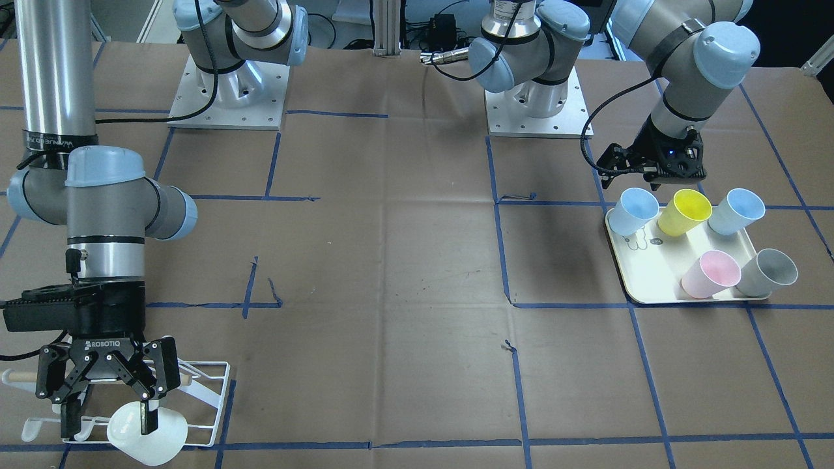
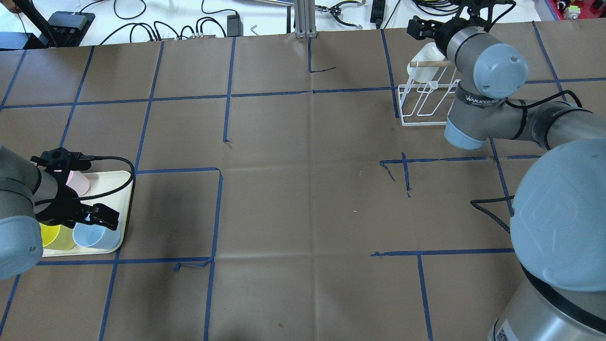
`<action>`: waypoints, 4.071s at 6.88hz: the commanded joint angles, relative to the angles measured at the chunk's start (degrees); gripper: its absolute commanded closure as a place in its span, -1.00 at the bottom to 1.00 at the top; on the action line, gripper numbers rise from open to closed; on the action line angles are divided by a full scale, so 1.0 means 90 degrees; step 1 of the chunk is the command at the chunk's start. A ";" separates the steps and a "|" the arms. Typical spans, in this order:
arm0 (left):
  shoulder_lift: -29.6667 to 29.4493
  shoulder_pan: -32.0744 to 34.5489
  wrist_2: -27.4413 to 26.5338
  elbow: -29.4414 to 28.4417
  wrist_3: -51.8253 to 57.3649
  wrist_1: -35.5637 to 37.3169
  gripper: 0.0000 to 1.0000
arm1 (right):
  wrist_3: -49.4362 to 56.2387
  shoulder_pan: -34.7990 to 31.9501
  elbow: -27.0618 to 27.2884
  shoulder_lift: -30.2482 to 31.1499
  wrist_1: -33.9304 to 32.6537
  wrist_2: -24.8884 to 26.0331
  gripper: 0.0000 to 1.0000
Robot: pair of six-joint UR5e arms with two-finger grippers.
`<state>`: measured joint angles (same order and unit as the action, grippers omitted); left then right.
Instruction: Transfer IKEA cup to right arm and place on rack
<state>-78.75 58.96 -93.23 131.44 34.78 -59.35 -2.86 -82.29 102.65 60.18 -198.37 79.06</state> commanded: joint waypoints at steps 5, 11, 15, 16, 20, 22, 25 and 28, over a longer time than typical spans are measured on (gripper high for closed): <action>-0.0771 -0.0438 0.0007 0.0307 0.0198 0.0657 -0.97 | -0.3780 -0.0661 0.0926 0.1739 0.0557 -0.0112 -1.00; -0.0811 -0.0438 0.0017 0.0239 0.0061 0.0617 1.00 | -0.9247 -0.2096 0.1250 0.1790 -0.0029 -0.0005 -1.00; -0.0664 -0.0341 0.0027 -0.0899 0.0002 -0.0362 1.00 | -0.9614 -0.2096 0.1328 0.1586 -0.0049 -0.0044 -1.00; -0.0693 -0.0292 0.0046 -0.1677 -0.0027 -0.1248 1.00 | -0.9614 -0.2096 0.1329 0.1527 -0.0059 -0.0044 -1.00; -0.1432 0.0137 0.0339 -0.4387 -0.0663 -0.3728 1.00 | -0.9614 -0.2087 0.1329 0.1506 -0.0069 -0.0044 -1.00; -0.1989 0.0312 0.1456 -0.5099 -0.0284 -0.3670 1.00 | -0.9614 -0.2087 0.1329 0.1506 -0.0069 -0.0034 -1.00; -0.2820 0.0508 0.5042 -0.5543 0.0049 -0.3388 1.00 | -0.9614 -0.2087 0.1338 0.1497 -0.0059 -0.0044 -1.00; -0.2618 0.0693 0.6490 -0.5260 0.0954 -0.2801 1.00 | -0.9614 -0.2087 0.1504 0.1526 -0.0069 -0.0044 -1.00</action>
<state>-103.24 64.13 -38.60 83.28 39.29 -85.92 -89.39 -101.10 115.59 73.76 -198.90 78.70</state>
